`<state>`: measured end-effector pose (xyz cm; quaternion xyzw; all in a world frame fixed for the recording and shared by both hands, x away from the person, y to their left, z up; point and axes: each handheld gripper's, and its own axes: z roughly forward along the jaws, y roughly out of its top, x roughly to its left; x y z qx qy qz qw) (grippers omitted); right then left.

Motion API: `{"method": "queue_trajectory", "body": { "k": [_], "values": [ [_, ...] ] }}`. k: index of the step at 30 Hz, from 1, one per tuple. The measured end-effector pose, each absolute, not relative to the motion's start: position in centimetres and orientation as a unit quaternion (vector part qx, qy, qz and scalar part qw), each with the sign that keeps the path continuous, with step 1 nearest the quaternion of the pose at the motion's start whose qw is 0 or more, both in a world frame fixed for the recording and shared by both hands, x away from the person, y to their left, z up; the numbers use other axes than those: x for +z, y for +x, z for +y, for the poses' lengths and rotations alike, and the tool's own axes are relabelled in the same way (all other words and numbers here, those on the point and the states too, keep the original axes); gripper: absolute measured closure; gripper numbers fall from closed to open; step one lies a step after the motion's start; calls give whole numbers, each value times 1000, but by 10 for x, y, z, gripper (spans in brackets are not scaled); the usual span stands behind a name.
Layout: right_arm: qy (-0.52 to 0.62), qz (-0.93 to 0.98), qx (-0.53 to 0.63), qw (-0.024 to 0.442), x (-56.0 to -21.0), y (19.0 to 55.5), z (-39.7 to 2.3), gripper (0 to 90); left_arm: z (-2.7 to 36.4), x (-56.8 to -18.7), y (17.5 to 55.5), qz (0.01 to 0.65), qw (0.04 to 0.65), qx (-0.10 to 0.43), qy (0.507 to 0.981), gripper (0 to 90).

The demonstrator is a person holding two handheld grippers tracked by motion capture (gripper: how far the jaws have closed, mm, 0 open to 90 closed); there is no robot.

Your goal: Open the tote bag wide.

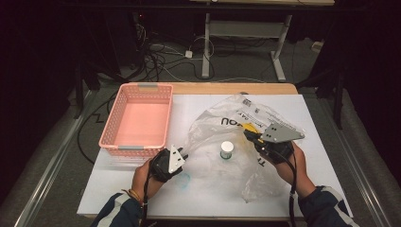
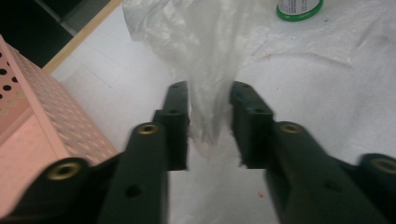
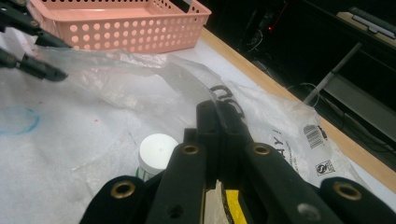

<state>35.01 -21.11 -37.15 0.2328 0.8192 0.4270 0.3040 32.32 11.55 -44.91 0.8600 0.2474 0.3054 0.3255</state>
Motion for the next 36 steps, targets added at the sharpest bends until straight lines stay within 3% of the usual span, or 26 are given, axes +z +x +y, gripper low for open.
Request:
{"method": "queue_trajectory", "body": {
  "k": [2, 5, 9, 16, 28, 36],
  "values": [
    [232, 821, 425, 304, -372, 351, -211, 900, 119, -446, 323, 253, 344, 295, 854, 797],
    [234, 821, 424, 301, -375, 354, -210, 900, 122, -444, 325, 258, 352, 294, 850, 835],
    [241, 819, 424, 302, -378, 357, -212, 814, 120, -444, 328, 257, 358, 284, 851, 846],
    [241, 800, 449, 317, -371, 348, -218, 524, 117, -442, 326, 251, 364, 281, 852, 848],
    [229, 780, 489, 317, -351, 314, -250, 403, 116, -440, 324, 255, 375, 276, 847, 851],
    [191, 831, 465, 237, -384, 279, -266, 349, 114, -440, 325, 258, 375, 276, 846, 852]
  ]
}}
